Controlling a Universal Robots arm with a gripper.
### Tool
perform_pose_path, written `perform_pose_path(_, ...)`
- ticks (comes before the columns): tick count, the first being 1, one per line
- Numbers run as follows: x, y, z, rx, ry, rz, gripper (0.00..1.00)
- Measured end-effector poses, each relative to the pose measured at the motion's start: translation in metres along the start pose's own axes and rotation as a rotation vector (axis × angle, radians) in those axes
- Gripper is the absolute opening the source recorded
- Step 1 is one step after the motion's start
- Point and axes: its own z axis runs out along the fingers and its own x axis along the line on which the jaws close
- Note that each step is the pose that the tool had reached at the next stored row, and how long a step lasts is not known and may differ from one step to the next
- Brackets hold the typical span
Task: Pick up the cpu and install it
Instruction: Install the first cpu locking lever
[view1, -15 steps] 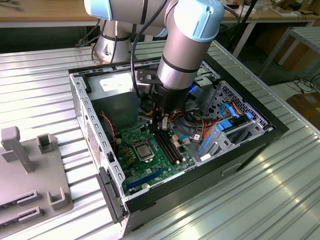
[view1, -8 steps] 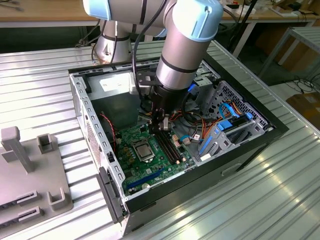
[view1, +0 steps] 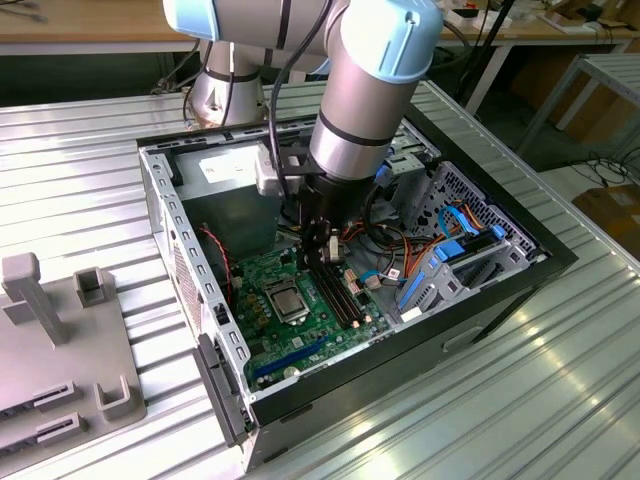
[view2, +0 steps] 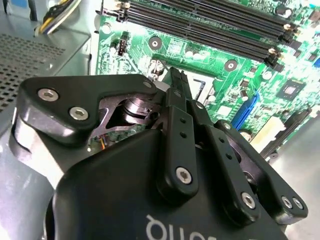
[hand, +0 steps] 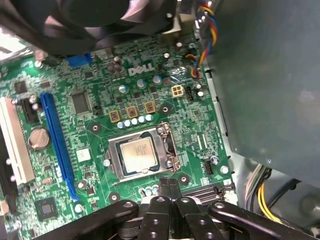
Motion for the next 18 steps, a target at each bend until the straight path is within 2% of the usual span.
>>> perform_pose_path(5, 0.0008, 0.0009, 0.0002, 0.0018, 0.0031, -0.063, 0.11)
perform_pose_path(11, 0.0048, 0.0018, 0.0003, 0.003, 0.0058, -0.107, 0.11)
perform_pose_path(14, 0.0065, 0.0014, 0.0007, 0.0041, 0.0098, -0.128, 0.11)
perform_pose_path(18, 0.0067, 0.0012, 0.0014, 0.006, 0.0141, -0.184, 0.11)
